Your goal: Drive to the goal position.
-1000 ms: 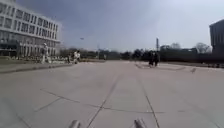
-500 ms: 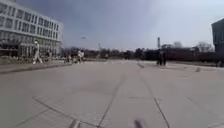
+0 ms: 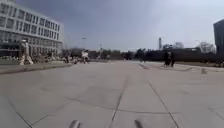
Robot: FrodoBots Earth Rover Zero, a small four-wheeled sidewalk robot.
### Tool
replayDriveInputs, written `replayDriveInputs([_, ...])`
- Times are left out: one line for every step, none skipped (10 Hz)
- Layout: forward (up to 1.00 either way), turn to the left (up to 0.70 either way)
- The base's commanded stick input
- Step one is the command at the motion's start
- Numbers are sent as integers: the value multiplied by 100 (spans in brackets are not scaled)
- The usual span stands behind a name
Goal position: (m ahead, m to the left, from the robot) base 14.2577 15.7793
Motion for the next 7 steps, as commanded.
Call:
replayDriveInputs([85, 1])
replayDriveInputs([85, 1])
replayDriveInputs([85, 1])
replayDriveInputs([85, 1])
replayDriveInputs([85, -9])
replayDriveInputs([85, -22])
replayDriveInputs([85, -29])
